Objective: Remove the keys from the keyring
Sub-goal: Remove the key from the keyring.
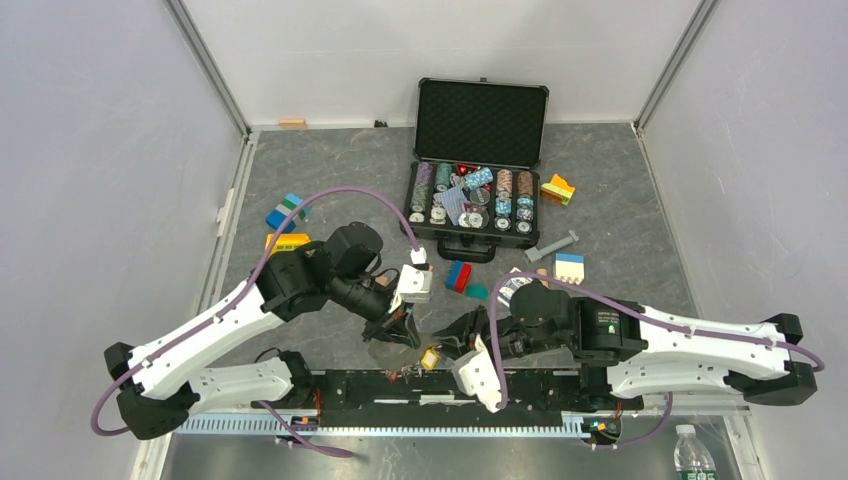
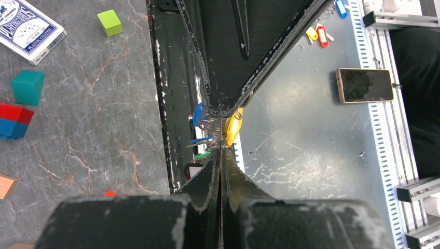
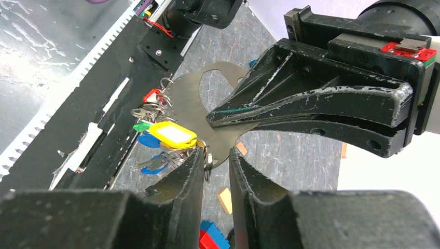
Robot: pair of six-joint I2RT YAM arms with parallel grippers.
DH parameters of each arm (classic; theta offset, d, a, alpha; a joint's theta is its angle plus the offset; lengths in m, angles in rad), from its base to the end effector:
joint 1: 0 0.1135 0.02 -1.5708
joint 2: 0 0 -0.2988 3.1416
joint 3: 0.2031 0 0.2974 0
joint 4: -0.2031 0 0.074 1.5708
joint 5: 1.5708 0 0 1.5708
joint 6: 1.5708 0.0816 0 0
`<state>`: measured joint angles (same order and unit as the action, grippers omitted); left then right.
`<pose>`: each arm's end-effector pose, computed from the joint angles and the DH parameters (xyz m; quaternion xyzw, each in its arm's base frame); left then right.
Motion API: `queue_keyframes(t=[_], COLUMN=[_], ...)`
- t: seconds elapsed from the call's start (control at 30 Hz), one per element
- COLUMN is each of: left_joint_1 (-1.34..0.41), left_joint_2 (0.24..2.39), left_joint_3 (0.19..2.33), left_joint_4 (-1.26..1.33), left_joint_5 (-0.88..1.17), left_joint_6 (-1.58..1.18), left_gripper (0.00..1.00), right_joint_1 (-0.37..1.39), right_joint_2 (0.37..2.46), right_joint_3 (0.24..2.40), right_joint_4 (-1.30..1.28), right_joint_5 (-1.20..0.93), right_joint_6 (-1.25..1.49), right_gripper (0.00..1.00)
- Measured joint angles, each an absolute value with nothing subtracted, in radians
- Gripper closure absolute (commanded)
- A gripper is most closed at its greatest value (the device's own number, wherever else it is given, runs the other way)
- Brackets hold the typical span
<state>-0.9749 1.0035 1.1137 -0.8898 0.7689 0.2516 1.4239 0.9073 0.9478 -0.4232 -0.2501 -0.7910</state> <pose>0.0859 -0.2277 0.3639 0.6105 0.6164 -0.4501 0.2117 0.0190 0.2667 0.3635 -0.7667 0.3050 0.2710 0.4956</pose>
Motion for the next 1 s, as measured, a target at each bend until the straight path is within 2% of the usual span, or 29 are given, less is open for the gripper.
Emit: queue_keyframes(t=[0.43,0.7,1.0], left_joint_1=[-0.975,-0.975,-0.975], left_joint_2=[1.003,1.003,1.003], left_joint_3=[1.114,1.114,1.114], left_joint_4=[-0.890,-0.889,-0.889], left_joint_5=[0.769,0.769,0.768], left_joint_6=[0.252,0.252,0.252], left_gripper=[0.98,0.98,0.98], right_joint_1=[1.424,1.424,1.424], right_joint_2=[0.896,0.889,0.878], right_joint_3=[0.948,0.948,0.948], right_joint_4=[-0.435,-0.442,-0.446], right_joint_5=[-0.250,-0.247,-0.251], right_joint_6=[-0.790,-0.789,-0.789], right_gripper=[0.77,0.74,0.82])
